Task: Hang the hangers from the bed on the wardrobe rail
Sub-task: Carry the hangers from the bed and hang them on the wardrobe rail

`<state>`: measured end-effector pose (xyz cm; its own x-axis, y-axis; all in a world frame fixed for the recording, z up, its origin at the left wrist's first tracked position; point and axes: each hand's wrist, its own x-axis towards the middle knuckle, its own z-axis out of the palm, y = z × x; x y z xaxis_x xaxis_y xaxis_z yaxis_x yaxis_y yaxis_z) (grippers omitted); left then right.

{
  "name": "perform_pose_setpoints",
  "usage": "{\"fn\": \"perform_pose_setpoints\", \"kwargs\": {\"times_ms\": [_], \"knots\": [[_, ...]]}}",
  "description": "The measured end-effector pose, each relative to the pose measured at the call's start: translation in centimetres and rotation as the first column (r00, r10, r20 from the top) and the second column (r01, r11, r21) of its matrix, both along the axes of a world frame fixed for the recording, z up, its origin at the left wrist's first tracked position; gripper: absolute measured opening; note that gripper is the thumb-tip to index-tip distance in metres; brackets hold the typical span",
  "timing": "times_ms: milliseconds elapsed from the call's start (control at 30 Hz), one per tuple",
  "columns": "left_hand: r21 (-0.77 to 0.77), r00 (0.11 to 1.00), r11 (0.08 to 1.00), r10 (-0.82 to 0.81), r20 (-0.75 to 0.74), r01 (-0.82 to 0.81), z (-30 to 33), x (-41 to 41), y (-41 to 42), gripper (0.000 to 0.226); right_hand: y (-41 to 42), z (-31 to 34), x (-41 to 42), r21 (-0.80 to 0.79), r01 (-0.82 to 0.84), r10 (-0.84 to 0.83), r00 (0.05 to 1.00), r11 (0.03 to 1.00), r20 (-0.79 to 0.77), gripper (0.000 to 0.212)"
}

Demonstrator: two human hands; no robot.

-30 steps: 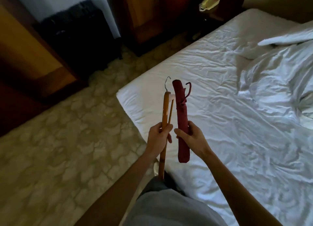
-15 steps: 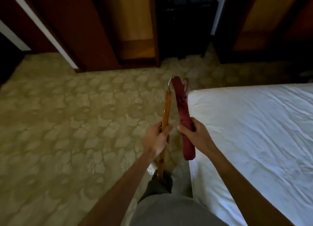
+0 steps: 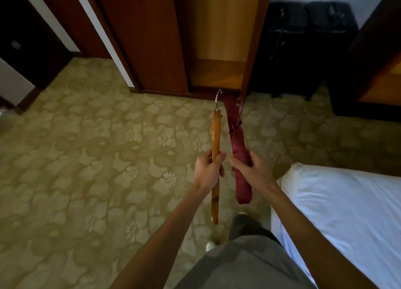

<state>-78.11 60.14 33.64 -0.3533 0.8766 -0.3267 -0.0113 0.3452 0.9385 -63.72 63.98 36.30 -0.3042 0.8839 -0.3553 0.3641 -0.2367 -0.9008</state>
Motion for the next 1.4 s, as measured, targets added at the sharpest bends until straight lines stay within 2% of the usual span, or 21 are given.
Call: {"fn": "perform_pose_setpoints", "kwargs": {"times_ms": [300, 533, 900, 1033, 1200, 1400], "knots": [[0.036, 1.000, 0.999, 0.022, -0.001, -0.022, -0.8, -9.5, 20.1, 0.026, 19.6, -2.6, -9.9, -0.013, -0.001, 0.001, 1.000, 1.000, -0.031, 0.020], [0.041, 0.999, 0.999, 0.009, -0.043, -0.007, 1.3, -17.6, 38.0, 0.023, 37.6, -0.4, -17.4, 0.032, 0.020, -0.019, 0.998, 0.999, -0.054, 0.020], [0.049, 1.000, 0.999, -0.011, -0.016, 0.012, 1.5, -28.3, 57.3, 0.029, 56.6, 1.1, -28.4, 0.035, 0.009, -0.006, 0.997, 0.999, -0.077, 0.023], [0.094, 0.999, 0.995, -0.018, 0.030, 0.015, 1.4, -33.4, 65.4, 0.027, 64.2, 0.6, -34.0, 0.040, 0.061, -0.058, 0.996, 0.997, -0.069, 0.016], [0.125, 0.994, 0.989, -0.088, 0.061, 0.080, 2.7, -40.2, 75.2, 0.024, 72.9, 1.9, -40.9, 0.027, 0.125, -0.122, 0.990, 0.992, -0.077, 0.019], [0.167, 0.990, 0.977, -0.136, 0.031, 0.129, 4.7, -46.7, 85.2, 0.049, 81.6, 3.6, -47.0, 0.026, 0.191, -0.188, 0.978, 0.981, -0.093, 0.024]]}}
